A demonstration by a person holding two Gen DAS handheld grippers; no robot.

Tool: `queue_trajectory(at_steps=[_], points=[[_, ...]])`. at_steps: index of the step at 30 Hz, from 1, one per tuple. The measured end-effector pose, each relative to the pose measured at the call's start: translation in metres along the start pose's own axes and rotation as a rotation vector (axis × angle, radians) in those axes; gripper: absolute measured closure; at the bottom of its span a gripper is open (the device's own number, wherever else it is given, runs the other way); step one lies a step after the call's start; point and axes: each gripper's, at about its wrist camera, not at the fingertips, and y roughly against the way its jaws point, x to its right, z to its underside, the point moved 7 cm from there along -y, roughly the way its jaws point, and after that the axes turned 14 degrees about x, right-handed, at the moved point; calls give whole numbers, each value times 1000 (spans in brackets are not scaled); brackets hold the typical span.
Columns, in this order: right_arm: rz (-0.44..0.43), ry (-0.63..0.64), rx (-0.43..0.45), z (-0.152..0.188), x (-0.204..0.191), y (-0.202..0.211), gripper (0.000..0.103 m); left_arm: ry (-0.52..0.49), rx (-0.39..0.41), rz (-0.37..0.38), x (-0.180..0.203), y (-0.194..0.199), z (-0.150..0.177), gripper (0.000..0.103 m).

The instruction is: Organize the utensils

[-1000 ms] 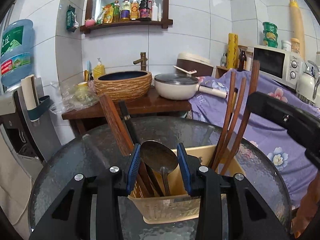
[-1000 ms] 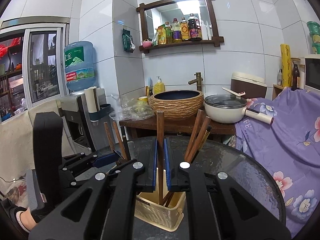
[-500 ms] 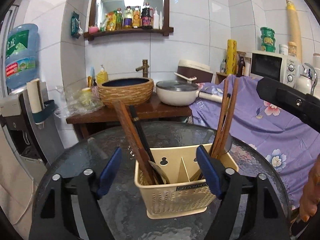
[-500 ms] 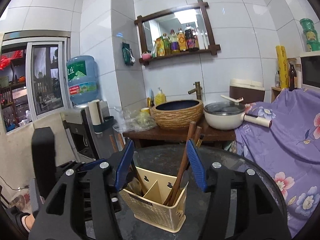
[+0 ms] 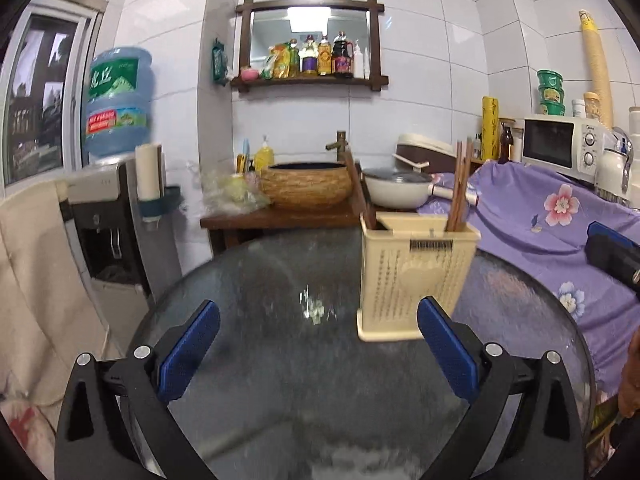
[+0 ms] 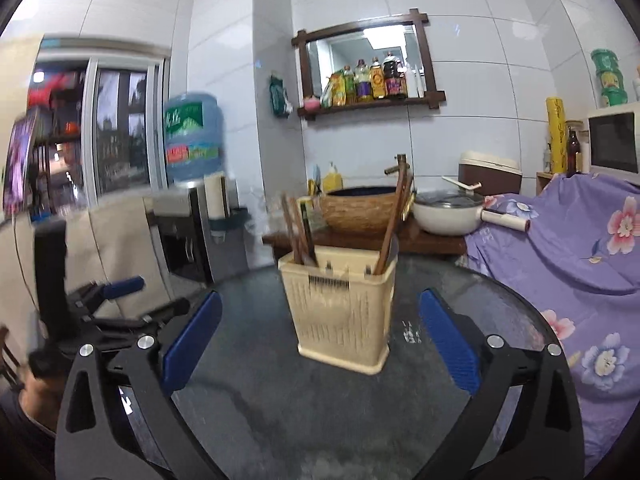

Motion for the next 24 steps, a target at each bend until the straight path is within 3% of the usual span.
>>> queue_trajectory(at_steps=[5, 11, 15, 18, 24], points=[[47, 48, -55, 56, -24, 41, 6, 33, -44, -23, -4, 38, 43, 6], [104, 56, -56, 81, -32, 94, 6, 30, -57, -49, -10, 84, 73, 6], [106, 26, -61, 86, -34, 118, 6, 58, -37, -60, -14, 105, 69, 6], [104, 33, -39, 81, -41, 131, 6, 81, -36, -27, -9, 117, 63, 6], [84, 34, -8, 68, -52, 147, 6, 63, 3, -36, -1, 137, 54, 6]])
